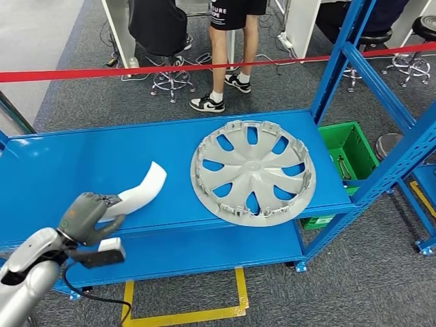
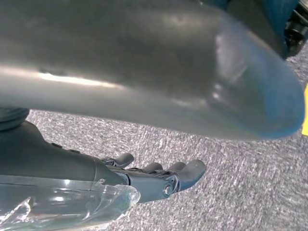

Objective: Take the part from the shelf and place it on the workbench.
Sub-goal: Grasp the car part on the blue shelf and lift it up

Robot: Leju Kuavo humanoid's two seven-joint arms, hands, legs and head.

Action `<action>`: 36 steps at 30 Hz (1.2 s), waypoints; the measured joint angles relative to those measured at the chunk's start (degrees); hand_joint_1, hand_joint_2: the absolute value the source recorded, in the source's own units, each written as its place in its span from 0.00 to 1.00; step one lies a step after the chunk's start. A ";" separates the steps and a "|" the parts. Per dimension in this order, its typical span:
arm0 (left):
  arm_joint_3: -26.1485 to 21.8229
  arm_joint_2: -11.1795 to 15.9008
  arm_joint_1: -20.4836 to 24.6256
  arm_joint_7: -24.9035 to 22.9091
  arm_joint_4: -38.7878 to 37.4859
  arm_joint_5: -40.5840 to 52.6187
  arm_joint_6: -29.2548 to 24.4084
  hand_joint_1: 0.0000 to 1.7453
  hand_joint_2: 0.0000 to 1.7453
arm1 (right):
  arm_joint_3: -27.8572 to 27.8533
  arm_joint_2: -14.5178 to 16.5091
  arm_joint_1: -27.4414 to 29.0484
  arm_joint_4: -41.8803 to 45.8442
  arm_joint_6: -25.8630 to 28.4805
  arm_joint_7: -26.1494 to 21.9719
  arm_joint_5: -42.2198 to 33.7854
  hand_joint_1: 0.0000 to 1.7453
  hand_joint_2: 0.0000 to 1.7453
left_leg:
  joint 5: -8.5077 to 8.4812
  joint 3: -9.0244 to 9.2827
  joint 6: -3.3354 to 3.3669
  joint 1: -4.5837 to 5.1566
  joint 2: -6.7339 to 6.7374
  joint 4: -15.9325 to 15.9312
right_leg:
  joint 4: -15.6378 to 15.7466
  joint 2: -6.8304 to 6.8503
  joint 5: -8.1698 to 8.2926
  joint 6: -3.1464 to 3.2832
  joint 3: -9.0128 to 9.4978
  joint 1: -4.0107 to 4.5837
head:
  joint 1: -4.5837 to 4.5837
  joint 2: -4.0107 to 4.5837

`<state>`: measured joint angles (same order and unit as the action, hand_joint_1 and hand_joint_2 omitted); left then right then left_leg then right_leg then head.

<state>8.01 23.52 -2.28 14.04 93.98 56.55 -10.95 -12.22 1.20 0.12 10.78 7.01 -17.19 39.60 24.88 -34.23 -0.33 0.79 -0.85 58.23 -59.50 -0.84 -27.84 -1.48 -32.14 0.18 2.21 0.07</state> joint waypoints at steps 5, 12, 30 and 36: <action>2.24 -2.69 -8.83 -1.30 10.03 2.75 -9.34 0.96 1.00 | -1.20 0.50 0.12 0.00 1.05 -0.85 -1.07 0.00 0.00 | -0.76 0.44 0.86 -0.31 0.52 -1.05 | -1.05 0.00 -1.13 -0.90 -0.35 -0.03 | -0.05 -0.01; 2.50 -5.04 -16.77 -2.88 18.23 6.10 -18.37 0.96 1.00 | -3.37 1.03 -0.07 0.00 -0.50 -2.68 -3.25 0.00 0.00 | -1.23 0.37 0.67 -0.71 0.73 -1.44 | -12.48 0.39 -5.93 -2.10 -3.85 -0.75 | -0.09 0.00; 2.06 -7.14 -19.29 -3.23 21.37 6.89 -19.36 0.96 1.00 | -4.41 2.84 -0.72 -0.02 -0.67 -3.06 -2.33 0.00 0.00 | 4.14 4.66 -1.96 -0.83 0.35 2.16 | -0.21 0.43 3.69 0.95 -3.98 -0.65 | 0.79 -0.01; 1.99 -7.64 -18.71 -3.77 21.34 5.19 -19.24 0.96 1.00 | -4.54 3.09 -0.64 -0.04 -0.49 -4.16 -2.61 0.00 0.00 | 2.78 5.91 -0.06 -0.68 0.62 -2.78 | -1.60 0.41 3.20 -0.99 -5.33 -0.70 | 0.66 -0.01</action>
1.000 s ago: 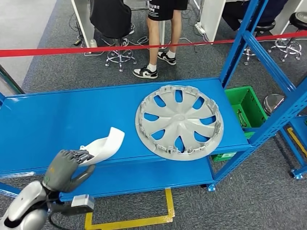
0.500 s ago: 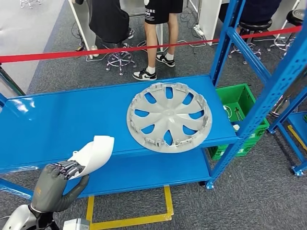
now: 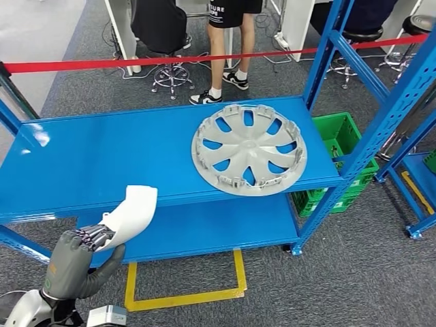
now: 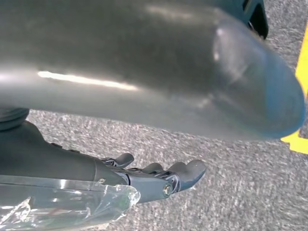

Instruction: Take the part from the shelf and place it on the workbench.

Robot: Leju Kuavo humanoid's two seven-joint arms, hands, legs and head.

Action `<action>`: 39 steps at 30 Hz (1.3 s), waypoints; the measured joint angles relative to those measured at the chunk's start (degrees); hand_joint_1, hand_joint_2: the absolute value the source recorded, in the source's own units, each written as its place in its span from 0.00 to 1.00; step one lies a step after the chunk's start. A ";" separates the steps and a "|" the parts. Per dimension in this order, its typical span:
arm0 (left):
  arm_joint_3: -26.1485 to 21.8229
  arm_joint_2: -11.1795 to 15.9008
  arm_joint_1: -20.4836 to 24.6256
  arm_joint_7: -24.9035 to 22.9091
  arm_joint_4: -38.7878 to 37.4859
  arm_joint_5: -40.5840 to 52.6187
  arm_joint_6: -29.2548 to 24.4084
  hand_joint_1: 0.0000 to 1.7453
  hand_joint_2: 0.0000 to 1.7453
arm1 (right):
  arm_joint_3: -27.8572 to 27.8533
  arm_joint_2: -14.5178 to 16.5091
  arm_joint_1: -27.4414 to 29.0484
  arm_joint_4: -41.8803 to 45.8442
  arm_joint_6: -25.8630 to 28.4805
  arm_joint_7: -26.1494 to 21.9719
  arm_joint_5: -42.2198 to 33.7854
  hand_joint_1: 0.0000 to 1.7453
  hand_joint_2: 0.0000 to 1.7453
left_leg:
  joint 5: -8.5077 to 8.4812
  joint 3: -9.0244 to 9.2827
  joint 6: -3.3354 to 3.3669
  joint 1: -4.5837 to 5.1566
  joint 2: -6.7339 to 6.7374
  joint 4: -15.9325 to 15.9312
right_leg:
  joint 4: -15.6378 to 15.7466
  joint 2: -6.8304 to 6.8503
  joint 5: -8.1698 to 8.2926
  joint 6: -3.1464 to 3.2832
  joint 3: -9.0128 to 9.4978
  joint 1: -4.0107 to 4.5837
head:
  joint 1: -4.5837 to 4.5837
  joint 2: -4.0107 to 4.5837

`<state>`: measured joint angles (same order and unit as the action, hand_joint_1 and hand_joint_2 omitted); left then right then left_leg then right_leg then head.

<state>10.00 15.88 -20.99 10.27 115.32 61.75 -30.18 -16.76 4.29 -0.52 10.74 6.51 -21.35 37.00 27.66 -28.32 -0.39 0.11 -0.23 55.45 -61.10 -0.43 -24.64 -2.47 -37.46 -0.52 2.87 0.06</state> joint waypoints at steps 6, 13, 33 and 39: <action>-0.08 -0.64 -0.05 0.22 -0.04 -0.41 0.05 0.96 1.00 | -0.25 0.28 -0.08 -0.01 0.03 -0.75 0.33 0.00 0.00 | -3.50 -4.15 0.69 0.26 0.15 0.05 | -13.08 0.03 -7.63 -0.30 -1.20 0.05 | -0.33 0.01; -0.52 -1.75 -0.21 1.83 -0.20 -0.93 0.05 0.96 1.00 | -0.43 0.47 -1.03 0.10 0.61 -3.63 0.33 0.00 0.00 | -6.93 -6.60 -0.95 0.37 0.19 0.18 | 4.52 0.01 -4.82 1.37 10.26 0.75 | -0.31 -0.02; -1.51 -2.40 -1.32 1.64 -0.17 -0.40 0.95 0.96 1.00 | -0.50 1.09 -0.03 0.02 1.46 -1.81 1.02 0.00 0.00 | -1.17 -0.05 0.38 -0.54 0.42 -1.28 | -6.01 0.52 -5.09 -0.91 -2.41 -0.33 | -0.07 -0.02; -1.76 -2.40 -1.92 1.20 -0.15 -0.40 0.87 0.96 1.00 | -0.57 1.25 -0.33 0.03 0.92 -2.03 0.69 0.00 0.00 | -4.81 -4.97 0.14 0.09 1.99 -0.64 | -4.43 1.83 -3.60 -0.31 5.78 0.10 | -0.18 -0.02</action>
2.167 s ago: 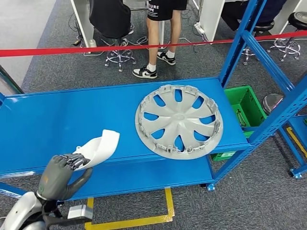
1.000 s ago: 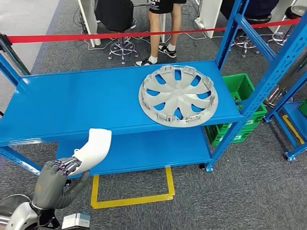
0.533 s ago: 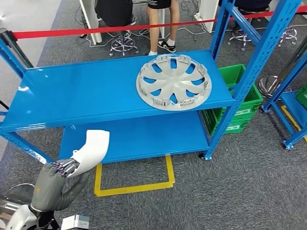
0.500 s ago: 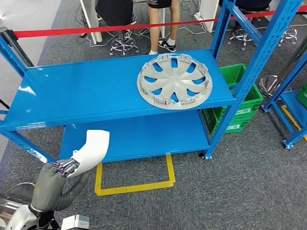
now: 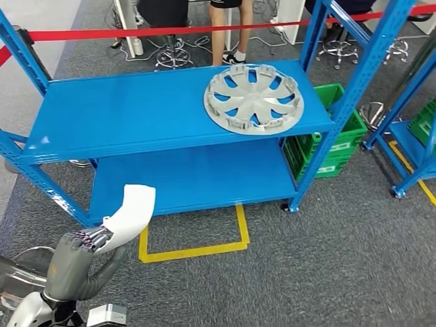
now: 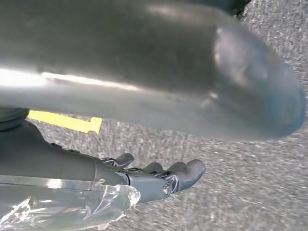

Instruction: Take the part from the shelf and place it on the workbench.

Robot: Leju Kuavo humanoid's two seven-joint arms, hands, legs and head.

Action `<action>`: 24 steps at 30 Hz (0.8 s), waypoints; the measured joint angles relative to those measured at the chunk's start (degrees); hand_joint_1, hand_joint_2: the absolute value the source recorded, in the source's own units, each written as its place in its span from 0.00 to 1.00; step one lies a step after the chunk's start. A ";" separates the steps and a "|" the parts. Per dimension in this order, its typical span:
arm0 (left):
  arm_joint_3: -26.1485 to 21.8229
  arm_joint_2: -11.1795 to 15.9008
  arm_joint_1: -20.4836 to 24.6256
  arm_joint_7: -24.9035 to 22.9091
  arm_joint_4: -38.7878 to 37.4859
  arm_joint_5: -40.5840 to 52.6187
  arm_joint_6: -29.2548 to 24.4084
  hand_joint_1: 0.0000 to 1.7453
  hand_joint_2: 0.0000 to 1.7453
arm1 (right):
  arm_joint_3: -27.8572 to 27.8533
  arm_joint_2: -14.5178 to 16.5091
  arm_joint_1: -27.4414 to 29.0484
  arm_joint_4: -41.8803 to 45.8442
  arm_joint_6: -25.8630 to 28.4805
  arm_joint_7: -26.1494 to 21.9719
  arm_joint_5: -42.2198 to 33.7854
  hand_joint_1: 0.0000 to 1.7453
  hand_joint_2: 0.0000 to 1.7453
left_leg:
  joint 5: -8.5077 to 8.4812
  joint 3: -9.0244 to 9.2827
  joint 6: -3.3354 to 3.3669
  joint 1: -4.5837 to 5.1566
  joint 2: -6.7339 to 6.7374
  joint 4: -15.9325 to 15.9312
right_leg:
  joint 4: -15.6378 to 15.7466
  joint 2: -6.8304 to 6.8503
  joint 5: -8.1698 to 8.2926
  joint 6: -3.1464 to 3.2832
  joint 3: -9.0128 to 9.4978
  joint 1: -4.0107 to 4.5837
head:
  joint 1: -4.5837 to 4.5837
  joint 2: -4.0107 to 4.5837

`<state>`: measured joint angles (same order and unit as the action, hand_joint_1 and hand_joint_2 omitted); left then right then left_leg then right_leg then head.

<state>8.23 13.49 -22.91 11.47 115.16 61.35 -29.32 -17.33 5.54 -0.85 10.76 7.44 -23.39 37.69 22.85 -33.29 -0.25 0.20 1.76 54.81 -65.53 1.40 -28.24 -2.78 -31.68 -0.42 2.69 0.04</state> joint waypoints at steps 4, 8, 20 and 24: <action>-0.65 -0.02 -0.63 -0.02 0.12 -0.31 -0.33 0.96 1.00 | -0.21 0.17 -0.62 0.02 0.10 0.22 -0.10 0.00 0.00 | -1.59 -1.01 -1.20 0.00 1.89 0.58 | 9.67 0.85 -1.46 1.18 5.35 0.79 | -0.01 -0.01; -1.11 -0.03 -1.18 -0.02 0.15 -0.89 -0.39 0.96 1.00 | -0.40 0.33 -0.23 -0.03 0.24 0.73 -0.14 0.00 0.00 | 4.36 -2.62 -2.52 -0.41 0.14 5.26 | 9.76 -0.70 1.15 2.90 2.81 0.61 | -0.03 0.00; -3.40 -2.51 1.28 7.52 -0.39 -11.90 -2.10 0.96 1.00 | -0.46 2.00 -1.11 0.03 1.78 4.96 0.04 0.00 0.00 | 6.94 8.92 -0.59 -0.47 -4.69 -1.29 | 9.24 -7.22 10.11 1.16 -6.34 0.83 | 0.03 0.00; -3.38 -4.02 2.66 9.59 -0.85 -14.57 -1.56 0.96 1.00 | -0.46 2.78 -1.61 0.06 2.72 4.94 0.60 0.00 0.00 | 4.59 6.46 0.99 -0.44 -1.80 -1.17 | 1.67 -3.00 2.15 0.03 -9.21 0.79 | -0.55 0.00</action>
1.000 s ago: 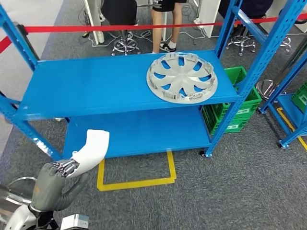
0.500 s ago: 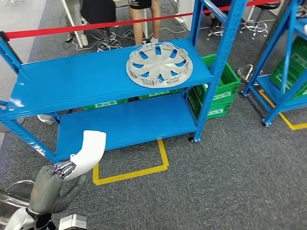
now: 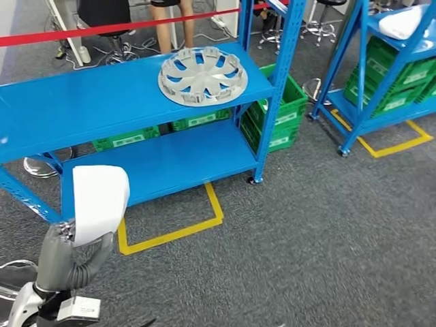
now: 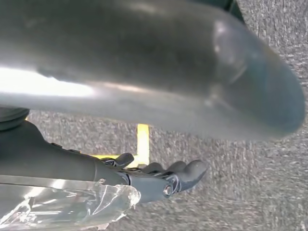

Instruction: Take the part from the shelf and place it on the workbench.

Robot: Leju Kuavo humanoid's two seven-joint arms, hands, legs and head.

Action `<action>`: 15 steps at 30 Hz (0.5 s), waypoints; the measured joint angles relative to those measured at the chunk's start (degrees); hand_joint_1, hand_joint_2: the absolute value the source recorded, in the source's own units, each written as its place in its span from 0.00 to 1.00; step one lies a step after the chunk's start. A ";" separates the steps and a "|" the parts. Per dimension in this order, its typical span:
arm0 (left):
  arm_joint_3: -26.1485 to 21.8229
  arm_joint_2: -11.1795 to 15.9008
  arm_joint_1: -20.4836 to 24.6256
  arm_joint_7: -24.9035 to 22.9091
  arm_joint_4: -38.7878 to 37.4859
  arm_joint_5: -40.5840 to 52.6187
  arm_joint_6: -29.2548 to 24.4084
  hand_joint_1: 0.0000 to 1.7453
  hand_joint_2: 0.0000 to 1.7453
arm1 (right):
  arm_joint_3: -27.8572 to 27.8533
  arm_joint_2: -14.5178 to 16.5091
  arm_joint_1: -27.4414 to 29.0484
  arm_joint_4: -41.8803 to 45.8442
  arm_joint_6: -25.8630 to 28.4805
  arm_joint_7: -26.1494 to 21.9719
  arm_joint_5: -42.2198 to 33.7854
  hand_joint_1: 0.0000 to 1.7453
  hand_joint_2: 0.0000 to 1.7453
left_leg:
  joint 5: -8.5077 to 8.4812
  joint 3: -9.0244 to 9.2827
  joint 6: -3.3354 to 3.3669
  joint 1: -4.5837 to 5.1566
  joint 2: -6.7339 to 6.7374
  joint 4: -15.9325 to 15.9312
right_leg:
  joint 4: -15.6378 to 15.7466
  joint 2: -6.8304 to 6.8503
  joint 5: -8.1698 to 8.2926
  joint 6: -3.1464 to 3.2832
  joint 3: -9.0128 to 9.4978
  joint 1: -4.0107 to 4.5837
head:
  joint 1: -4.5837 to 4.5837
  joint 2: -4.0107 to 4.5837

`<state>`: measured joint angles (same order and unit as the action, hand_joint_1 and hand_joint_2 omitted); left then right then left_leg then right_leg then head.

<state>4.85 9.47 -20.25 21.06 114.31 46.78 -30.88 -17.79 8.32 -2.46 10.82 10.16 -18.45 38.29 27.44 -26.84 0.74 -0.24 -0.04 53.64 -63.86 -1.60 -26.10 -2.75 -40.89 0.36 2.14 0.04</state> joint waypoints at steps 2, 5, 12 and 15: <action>0.01 -0.57 0.12 0.35 0.00 -0.34 -0.01 0.96 1.00 | 0.00 0.17 -0.29 0.02 0.19 -0.09 0.13 0.00 0.00 | -1.26 -1.51 0.07 0.16 1.55 0.07 | -7.94 1.04 -4.18 -0.47 -1.31 -0.30 | -0.13 0.00; 0.05 -1.12 0.29 0.42 0.00 -0.38 0.01 0.96 1.00 | 0.00 0.33 -0.43 0.03 0.27 -0.13 0.25 0.00 0.00 | -3.01 -3.78 -0.31 0.22 3.67 0.24 | -8.59 1.65 -1.24 -0.82 2.40 -0.63 | -0.15 0.00; 0.20 -1.41 0.13 0.07 0.11 -3.68 3.20 0.96 1.00 | -0.04 0.74 -0.87 0.44 0.89 0.38 -0.14 0.00 0.00 | -4.80 -5.88 -2.32 0.30 6.71 1.33 | 8.34 4.52 -1.41 1.54 13.17 0.05 | -0.13 0.00; 0.37 -1.50 -0.29 0.31 0.11 -4.56 3.61 0.96 1.00 | -0.08 0.82 -0.55 0.41 0.62 1.37 0.46 0.00 0.00 | 1.87 -8.11 -3.21 0.00 1.96 7.46 | 8.32 2.72 0.59 2.84 11.09 -0.05 | 0.02 0.00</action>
<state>5.22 7.97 -20.54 21.37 114.42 42.22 -27.27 -17.87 9.14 -3.02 11.23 10.78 -17.08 38.75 29.30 -34.94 -2.47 -0.23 1.91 61.11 -55.53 1.12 -25.51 0.09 -29.80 0.31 2.16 0.04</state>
